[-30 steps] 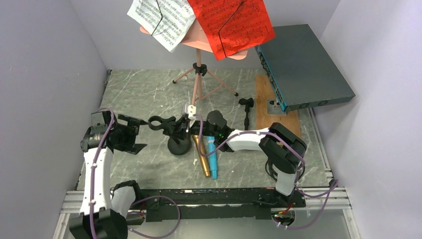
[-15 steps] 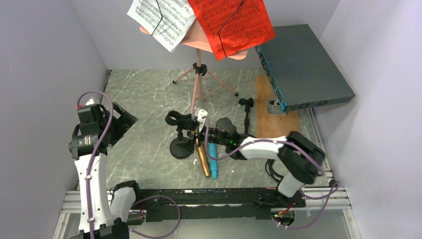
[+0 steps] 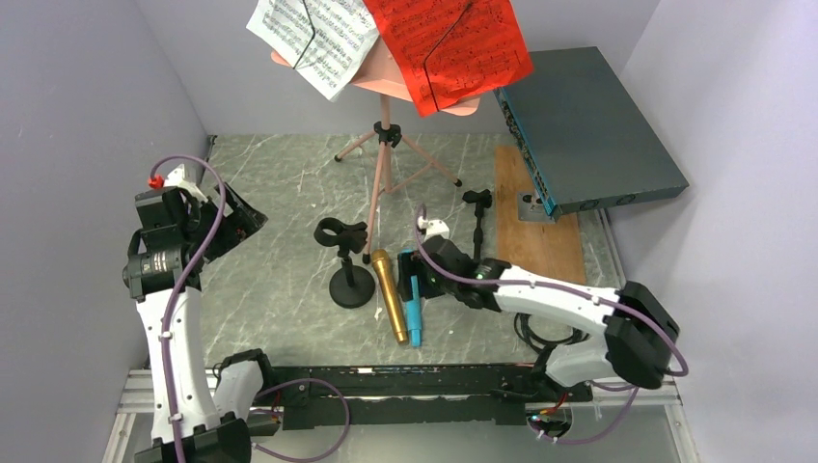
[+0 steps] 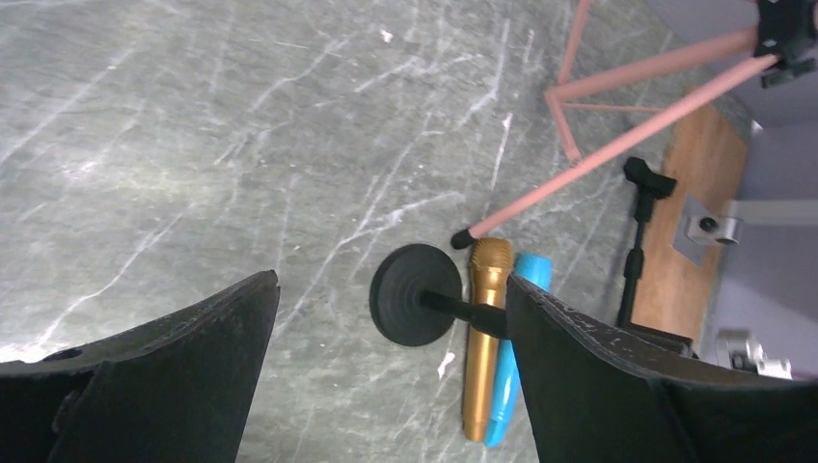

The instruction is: Set up the instrument practice props

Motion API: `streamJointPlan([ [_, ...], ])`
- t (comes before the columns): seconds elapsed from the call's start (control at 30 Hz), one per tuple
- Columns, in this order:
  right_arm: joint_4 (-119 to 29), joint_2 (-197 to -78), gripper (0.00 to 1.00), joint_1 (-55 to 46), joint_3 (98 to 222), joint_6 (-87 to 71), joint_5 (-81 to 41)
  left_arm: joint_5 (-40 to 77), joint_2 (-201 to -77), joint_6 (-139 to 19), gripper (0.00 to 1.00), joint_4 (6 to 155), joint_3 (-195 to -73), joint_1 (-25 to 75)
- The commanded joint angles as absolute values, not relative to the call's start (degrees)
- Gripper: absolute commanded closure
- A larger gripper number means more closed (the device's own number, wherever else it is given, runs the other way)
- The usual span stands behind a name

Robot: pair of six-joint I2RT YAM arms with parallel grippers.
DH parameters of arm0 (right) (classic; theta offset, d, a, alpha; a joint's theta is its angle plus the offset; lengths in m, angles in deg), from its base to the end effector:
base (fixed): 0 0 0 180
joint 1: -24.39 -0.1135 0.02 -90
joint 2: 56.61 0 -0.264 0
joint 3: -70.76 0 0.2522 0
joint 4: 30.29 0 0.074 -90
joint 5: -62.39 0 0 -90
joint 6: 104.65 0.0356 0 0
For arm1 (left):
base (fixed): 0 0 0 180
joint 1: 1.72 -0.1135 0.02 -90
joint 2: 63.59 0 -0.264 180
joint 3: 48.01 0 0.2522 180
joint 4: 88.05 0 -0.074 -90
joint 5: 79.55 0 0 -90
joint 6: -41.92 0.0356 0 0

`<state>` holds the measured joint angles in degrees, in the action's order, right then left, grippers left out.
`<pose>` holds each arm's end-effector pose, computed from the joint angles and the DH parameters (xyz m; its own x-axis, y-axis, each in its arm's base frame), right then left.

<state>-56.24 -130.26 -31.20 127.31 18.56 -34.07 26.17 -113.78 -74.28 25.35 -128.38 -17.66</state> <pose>0.1540 0.2177 0.2180 -0.7463 -0.1265 -0.6535 -0.4357 0.8350 0.3360 0.1528 0.0336 0.3788 -0.4881 -0.5814 -0.6510 -0.3011 0.8122 -0.4996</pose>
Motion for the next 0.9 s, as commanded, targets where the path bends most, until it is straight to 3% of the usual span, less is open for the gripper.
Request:
streamJointPlan([
  [0.0, -67.4, -137.6, 0.20, -31.1, 136.7, 31.3, -49.2, 36.0, -114.1, -74.8, 0.07, 29.4, -130.8, -18.4],
  [0.17, -63.5, -147.4, 0.42, -31.1, 138.9, 30.8, -52.8, 42.4, -114.9, -76.0, 0.01, 30.6, -132.9, -18.3],
  [0.37, -60.4, -156.0, 0.44, -31.1, 138.8, 27.7, -51.1, 49.9, -114.8, -77.4, 0.01, 33.9, -134.4, -18.3],
  [0.4, -61.2, -155.6, 0.48, -31.0, 138.9, 26.9, -52.2, 51.6, -115.1, -77.8, 0.01, 35.0, -134.7, -18.2],
  [0.57, -61.9, -142.8, 0.89, -30.9, 138.4, 16.5, -61.5, 64.4, -116.6, -81.7, 0.03, 45.3, -136.1, -18.2],
  [0.63, -59.7, -135.4, 1.00, -30.8, 138.1, 9.4, -61.3, 71.6, -117.0, -85.8, 0.04, 53.0, -135.2, -17.4],
  [0.73, -54.0, -123.6, 1.00, -30.1, 137.3, -2.4, -51.1, 77.2, -117.5, -92.9, 0.04, 63.9, -133.0, -15.1],
  [0.87, -36.2, -111.8, 1.00, -29.6, 133.9, -10.6, -32.9, 74.4, -116.7, -88.6, 0.03, 61.2, -133.9, -11.4],
])
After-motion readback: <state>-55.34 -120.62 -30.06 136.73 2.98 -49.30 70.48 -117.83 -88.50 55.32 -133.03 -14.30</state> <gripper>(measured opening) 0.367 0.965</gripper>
